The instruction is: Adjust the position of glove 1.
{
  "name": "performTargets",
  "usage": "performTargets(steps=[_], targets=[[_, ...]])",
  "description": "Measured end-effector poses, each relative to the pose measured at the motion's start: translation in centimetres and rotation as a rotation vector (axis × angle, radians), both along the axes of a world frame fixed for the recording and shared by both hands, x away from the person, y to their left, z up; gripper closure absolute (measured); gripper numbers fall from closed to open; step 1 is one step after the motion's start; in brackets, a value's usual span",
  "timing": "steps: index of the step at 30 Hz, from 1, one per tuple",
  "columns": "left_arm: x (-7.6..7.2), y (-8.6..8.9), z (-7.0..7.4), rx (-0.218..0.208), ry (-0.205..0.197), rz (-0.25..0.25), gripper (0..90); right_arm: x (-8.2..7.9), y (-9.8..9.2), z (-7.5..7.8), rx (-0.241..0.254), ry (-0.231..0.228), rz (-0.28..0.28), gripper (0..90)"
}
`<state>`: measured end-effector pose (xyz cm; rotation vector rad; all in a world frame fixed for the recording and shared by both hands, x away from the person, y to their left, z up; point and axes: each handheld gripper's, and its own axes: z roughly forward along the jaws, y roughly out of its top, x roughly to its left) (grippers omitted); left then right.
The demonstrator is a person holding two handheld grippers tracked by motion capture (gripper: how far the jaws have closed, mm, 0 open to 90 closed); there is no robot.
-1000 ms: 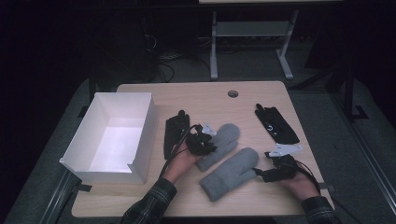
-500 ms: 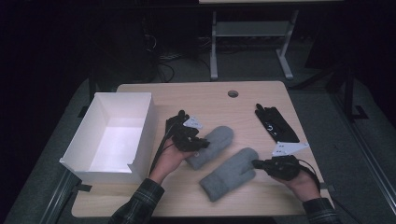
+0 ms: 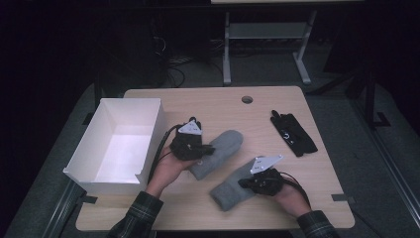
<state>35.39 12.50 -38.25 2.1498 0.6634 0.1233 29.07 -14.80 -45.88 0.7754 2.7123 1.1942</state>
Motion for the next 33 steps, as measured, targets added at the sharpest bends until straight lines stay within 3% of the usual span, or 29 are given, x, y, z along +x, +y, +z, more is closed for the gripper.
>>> performTargets(steps=[7,11,15,19,24,28,33], targets=[[-0.3,0.2,0.7,-0.027,-0.016,0.006,85.7,1.9,2.4,-0.3,-0.009,-0.052,-0.042,90.0],[-0.6,0.4,0.9,-0.037,-0.014,0.021,85.8,2.6,3.3,-0.1,0.010,-0.080,-0.062,90.0],[-1.3,-0.1,0.9,-0.035,-0.020,0.031,85.8,2.5,1.9,0.8,0.054,-0.091,-0.081,83.3],[-1.7,-0.8,0.9,-0.026,-0.019,0.024,85.9,2.4,-0.6,1.3,0.073,-0.063,-0.104,81.2],[-1.7,-1.3,0.8,-0.030,-0.016,0.013,85.9,0.6,-2.0,1.1,0.092,-0.005,-0.015,90.0],[-1.7,-1.5,0.6,-0.024,-0.015,0.013,85.9,-0.9,-0.4,0.0,0.052,0.035,0.080,90.0],[-1.7,-1.3,0.7,-0.029,-0.019,0.015,85.9,-1.0,1.9,-0.3,0.057,0.032,0.129,90.0]])
